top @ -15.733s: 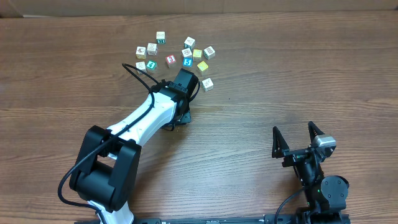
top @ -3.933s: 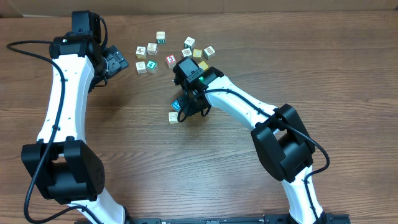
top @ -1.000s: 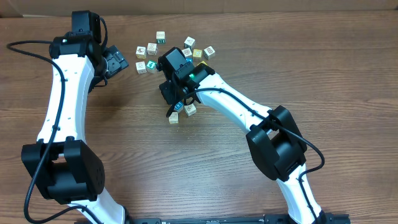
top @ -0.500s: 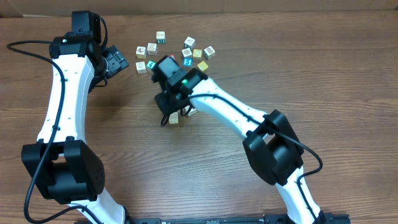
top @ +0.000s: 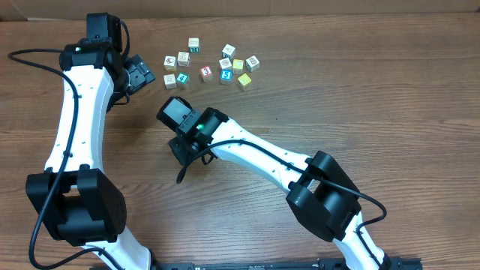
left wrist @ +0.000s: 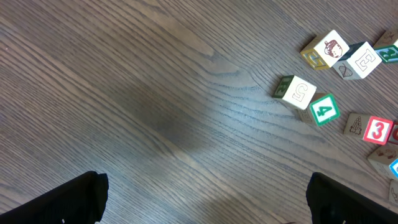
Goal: Form a circle
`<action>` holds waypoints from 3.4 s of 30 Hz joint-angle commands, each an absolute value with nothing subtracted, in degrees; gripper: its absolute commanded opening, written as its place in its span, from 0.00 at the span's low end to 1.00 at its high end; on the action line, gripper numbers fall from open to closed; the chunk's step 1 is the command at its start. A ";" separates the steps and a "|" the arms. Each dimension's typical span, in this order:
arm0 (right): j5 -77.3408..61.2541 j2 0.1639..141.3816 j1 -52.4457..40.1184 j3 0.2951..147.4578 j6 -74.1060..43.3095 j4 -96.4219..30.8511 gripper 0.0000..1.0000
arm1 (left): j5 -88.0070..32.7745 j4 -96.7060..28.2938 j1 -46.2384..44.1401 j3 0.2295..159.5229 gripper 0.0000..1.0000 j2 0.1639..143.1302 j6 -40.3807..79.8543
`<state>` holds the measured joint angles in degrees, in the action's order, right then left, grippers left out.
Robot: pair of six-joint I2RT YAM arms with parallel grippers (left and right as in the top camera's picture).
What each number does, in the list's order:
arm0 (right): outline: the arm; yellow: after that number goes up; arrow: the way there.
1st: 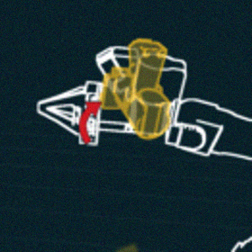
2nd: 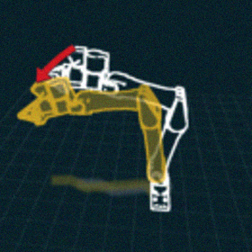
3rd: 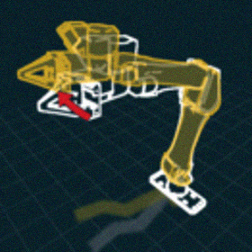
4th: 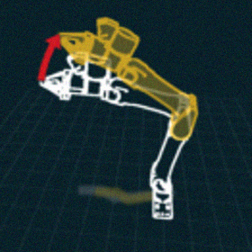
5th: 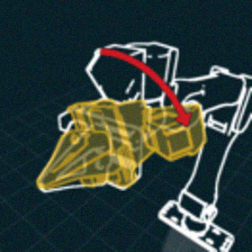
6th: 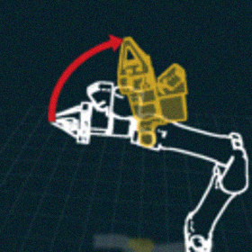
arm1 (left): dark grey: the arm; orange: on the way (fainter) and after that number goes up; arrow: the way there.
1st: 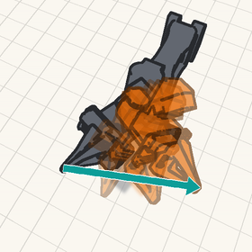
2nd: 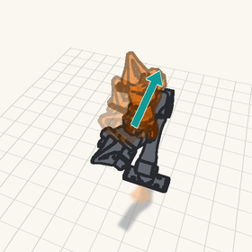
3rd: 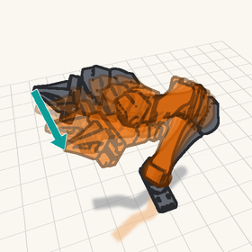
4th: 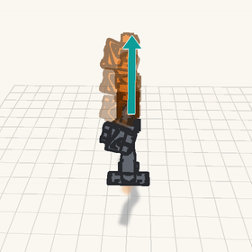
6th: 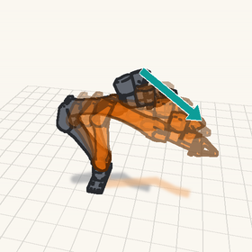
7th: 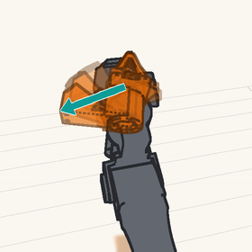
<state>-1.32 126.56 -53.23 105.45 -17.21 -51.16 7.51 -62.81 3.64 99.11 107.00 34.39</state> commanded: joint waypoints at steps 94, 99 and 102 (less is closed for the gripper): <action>10.52 124.31 -52.71 96.75 -14.74 -47.29 0.04 | 7.46 -62.78 3.68 99.90 0.99 105.89 34.30; 7.92 124.29 -52.71 97.03 -14.76 -46.76 0.04 | 7.46 -62.78 3.68 99.90 1.00 105.89 34.30; 3.62 124.29 -52.82 98.10 -14.74 -46.83 0.04 | 7.46 -62.78 3.68 99.90 1.00 105.89 34.30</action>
